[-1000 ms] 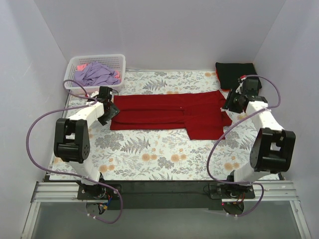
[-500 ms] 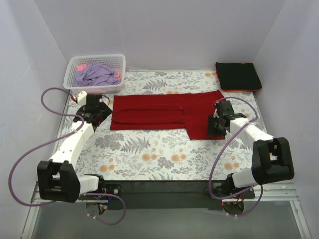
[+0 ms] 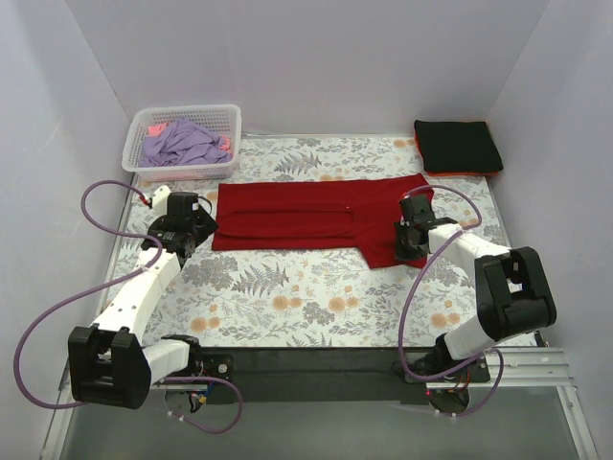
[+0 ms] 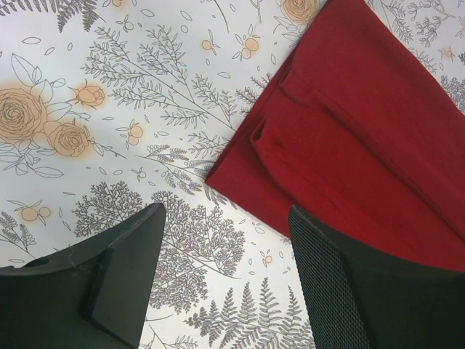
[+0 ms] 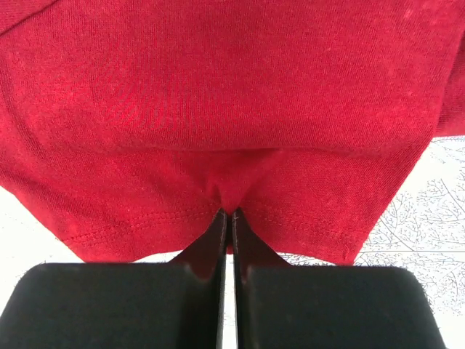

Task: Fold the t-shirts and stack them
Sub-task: Fold the tshirt

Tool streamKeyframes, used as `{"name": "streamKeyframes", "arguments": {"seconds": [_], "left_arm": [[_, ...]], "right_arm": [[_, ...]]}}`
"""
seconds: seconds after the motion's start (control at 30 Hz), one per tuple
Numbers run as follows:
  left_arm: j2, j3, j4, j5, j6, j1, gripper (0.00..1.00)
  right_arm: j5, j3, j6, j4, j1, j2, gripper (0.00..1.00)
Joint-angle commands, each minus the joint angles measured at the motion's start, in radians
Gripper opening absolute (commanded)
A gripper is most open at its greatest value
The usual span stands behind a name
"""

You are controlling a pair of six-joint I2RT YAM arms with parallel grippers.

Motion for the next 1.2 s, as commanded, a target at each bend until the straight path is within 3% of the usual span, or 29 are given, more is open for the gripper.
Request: {"name": "streamKeyframes", "arguments": {"seconds": [0.0,0.33,0.67,0.8,0.87,0.9,1.0,1.17], "left_arm": [[-0.008,0.005,0.015,-0.007,0.01,-0.005,0.67],[0.025,0.01,0.015,0.002,0.013,-0.005,0.67],[0.058,0.01,0.015,0.005,0.019,-0.005,0.67],[0.077,0.013,0.013,0.011,0.022,-0.005,0.67],[0.083,0.013,0.015,0.019,0.022,-0.005,0.67],[0.086,0.013,0.015,0.025,0.022,-0.005,0.67],[0.107,0.016,0.013,0.05,0.025,-0.005,0.67],[0.153,0.024,0.012,0.109,0.034,-0.005,0.66]], "right_arm": [[-0.009,0.014,-0.007,-0.021,0.009,0.034,0.01],[0.077,0.454,-0.1,-0.136,0.006,0.112,0.01],[0.106,0.855,-0.133,-0.127,-0.014,0.457,0.01],[0.117,0.932,-0.119,-0.12,-0.037,0.549,0.01],[0.106,0.945,-0.11,-0.119,-0.051,0.581,0.07],[0.095,0.961,-0.108,-0.116,-0.054,0.589,0.17],[0.081,0.973,-0.105,-0.117,-0.057,0.597,0.31],[0.008,0.898,-0.093,-0.093,-0.057,0.485,0.36]]}}
